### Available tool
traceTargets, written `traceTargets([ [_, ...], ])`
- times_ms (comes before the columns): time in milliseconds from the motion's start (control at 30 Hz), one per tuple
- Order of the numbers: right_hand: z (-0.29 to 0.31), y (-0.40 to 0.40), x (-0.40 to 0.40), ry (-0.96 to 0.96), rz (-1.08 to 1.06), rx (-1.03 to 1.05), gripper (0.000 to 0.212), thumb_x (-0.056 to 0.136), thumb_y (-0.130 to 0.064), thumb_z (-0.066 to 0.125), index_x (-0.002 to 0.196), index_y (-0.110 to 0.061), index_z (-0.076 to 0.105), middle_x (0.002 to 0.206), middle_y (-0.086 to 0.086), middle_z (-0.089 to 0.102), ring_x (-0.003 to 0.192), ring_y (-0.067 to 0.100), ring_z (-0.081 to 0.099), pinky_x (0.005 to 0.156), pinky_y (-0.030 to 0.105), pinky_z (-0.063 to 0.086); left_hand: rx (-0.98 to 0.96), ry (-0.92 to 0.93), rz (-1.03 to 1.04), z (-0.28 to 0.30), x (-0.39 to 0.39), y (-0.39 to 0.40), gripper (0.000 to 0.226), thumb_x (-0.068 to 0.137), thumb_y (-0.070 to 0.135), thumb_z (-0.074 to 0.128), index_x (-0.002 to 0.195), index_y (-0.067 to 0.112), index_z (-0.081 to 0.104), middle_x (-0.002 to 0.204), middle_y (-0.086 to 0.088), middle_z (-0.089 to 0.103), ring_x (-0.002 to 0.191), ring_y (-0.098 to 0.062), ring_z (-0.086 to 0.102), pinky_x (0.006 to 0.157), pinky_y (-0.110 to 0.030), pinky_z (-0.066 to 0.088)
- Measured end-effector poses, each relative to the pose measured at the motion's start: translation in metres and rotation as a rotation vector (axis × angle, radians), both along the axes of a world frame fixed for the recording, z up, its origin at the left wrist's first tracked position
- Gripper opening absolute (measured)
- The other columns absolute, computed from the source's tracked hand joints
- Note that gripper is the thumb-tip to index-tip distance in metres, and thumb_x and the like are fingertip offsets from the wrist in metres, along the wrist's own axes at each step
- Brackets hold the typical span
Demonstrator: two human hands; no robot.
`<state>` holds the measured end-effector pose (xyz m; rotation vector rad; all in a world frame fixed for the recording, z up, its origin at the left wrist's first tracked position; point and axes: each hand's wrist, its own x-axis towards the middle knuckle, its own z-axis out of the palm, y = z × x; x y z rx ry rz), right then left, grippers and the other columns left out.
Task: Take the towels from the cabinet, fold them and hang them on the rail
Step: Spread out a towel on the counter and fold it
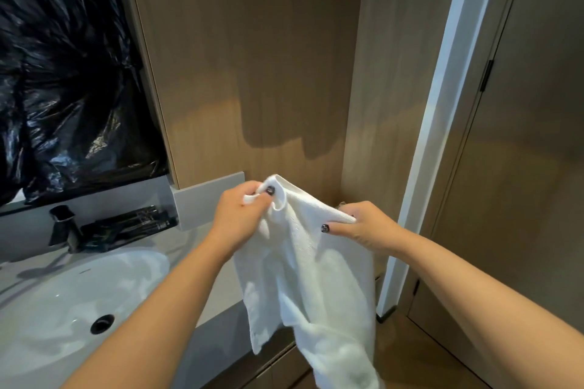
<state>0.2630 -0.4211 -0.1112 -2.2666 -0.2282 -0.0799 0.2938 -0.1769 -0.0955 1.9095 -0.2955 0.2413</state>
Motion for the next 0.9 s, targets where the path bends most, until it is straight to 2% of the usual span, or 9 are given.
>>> traceTargets([
  [67, -0.002, -0.010, 0.003, -0.013, -0.053, -0.075, 0.041, 0.087, -0.036, 0.072, 0.065, -0.007, 0.055, 0.064, 0.000, 0.048, 0.056, 0.008, 0.040, 0.055, 0.024, 0.031, 0.012, 0.026, 0.099, -0.001, 0.006, 0.020, 0.018, 0.090, 0.016, 0.058, 0.076, 0.011, 0.068, 0.063, 0.002, 0.055, 0.055, -0.010, 0.046, 0.051, -0.023, 0.035],
  [200, 0.005, -0.007, 0.006, -0.164, -0.046, -0.236, 0.036, 0.089, -0.038, 0.068, 0.070, -0.009, 0.060, 0.064, 0.002, 0.054, 0.057, 0.008, 0.042, 0.054, 0.024, 0.029, 0.244, 0.011, 0.179, -0.006, 0.000, 0.046, 0.007, 0.089, 0.021, 0.062, 0.086, 0.025, 0.067, 0.075, 0.003, 0.066, 0.071, -0.020, 0.058, 0.057, -0.027, 0.041],
  [300, 0.017, 0.009, 0.006, -0.270, 0.026, -0.287, 0.032, 0.086, -0.039, 0.071, 0.073, -0.012, 0.062, 0.062, 0.000, 0.053, 0.057, 0.012, 0.039, 0.054, 0.030, 0.030, 0.407, -0.017, 0.024, 0.003, -0.010, 0.047, 0.048, 0.082, 0.022, 0.069, 0.123, 0.044, 0.056, 0.100, 0.010, 0.067, 0.085, -0.013, 0.062, 0.068, -0.021, 0.045],
  [400, 0.035, 0.034, 0.004, -0.383, 0.135, -0.407, 0.024, 0.085, -0.036, 0.073, 0.071, -0.020, 0.063, 0.058, -0.009, 0.051, 0.058, 0.014, 0.044, 0.055, 0.034, 0.035, 0.629, -0.055, -0.150, 0.013, -0.018, 0.034, 0.075, 0.081, 0.033, 0.074, 0.146, 0.045, 0.038, 0.121, 0.016, 0.056, 0.109, -0.009, 0.053, 0.086, -0.020, 0.040],
  [467, 0.046, 0.051, 0.000, -0.413, 0.192, -0.501, 0.020, 0.086, -0.036, 0.072, 0.075, -0.021, 0.066, 0.061, -0.012, 0.052, 0.063, 0.014, 0.048, 0.057, 0.033, 0.039, 0.656, -0.068, -0.207, 0.011, -0.021, 0.021, 0.057, 0.084, 0.034, 0.071, 0.137, 0.044, 0.051, 0.121, 0.021, 0.060, 0.109, -0.008, 0.055, 0.089, -0.022, 0.043],
  [567, 0.052, 0.062, -0.001, -0.382, 0.225, -0.561, 0.014, 0.086, -0.035, 0.071, 0.083, -0.022, 0.069, 0.076, -0.007, 0.065, 0.075, 0.016, 0.055, 0.064, 0.036, 0.048, 0.653, -0.076, -0.194, -0.004, -0.019, 0.014, 0.014, 0.086, 0.030, 0.063, 0.097, 0.030, 0.071, 0.093, 0.011, 0.071, 0.088, -0.014, 0.061, 0.081, -0.038, 0.051],
  [667, 0.043, 0.057, 0.001, -0.327, 0.235, -0.474, 0.016, 0.082, -0.036, 0.076, 0.079, -0.021, 0.070, 0.072, -0.006, 0.065, 0.069, 0.012, 0.053, 0.059, 0.030, 0.043, 0.562, -0.058, -0.186, -0.011, -0.021, 0.014, 0.020, 0.078, 0.032, 0.052, 0.085, 0.025, 0.069, 0.082, 0.007, 0.070, 0.081, -0.013, 0.062, 0.076, -0.042, 0.051],
  [767, 0.027, 0.045, 0.008, -0.271, 0.217, -0.456, 0.025, 0.081, -0.034, 0.078, 0.077, -0.012, 0.068, 0.067, -0.001, 0.060, 0.063, 0.011, 0.046, 0.056, 0.026, 0.035, 0.467, -0.087, -0.089, -0.007, -0.021, 0.019, 0.019, 0.074, 0.036, 0.044, 0.075, 0.035, 0.063, 0.075, 0.011, 0.066, 0.077, -0.011, 0.060, 0.071, -0.034, 0.050],
  [900, 0.010, 0.007, 0.018, -0.178, 0.112, -0.401, 0.006, 0.089, -0.023, 0.071, 0.089, -0.020, 0.076, 0.084, -0.006, 0.069, 0.079, 0.010, 0.060, 0.072, 0.033, 0.053, 0.375, -0.108, 0.090, -0.014, -0.021, 0.044, 0.015, 0.085, 0.034, 0.051, 0.073, 0.033, 0.060, 0.070, 0.010, 0.063, 0.071, -0.013, 0.056, 0.062, -0.030, 0.042],
])
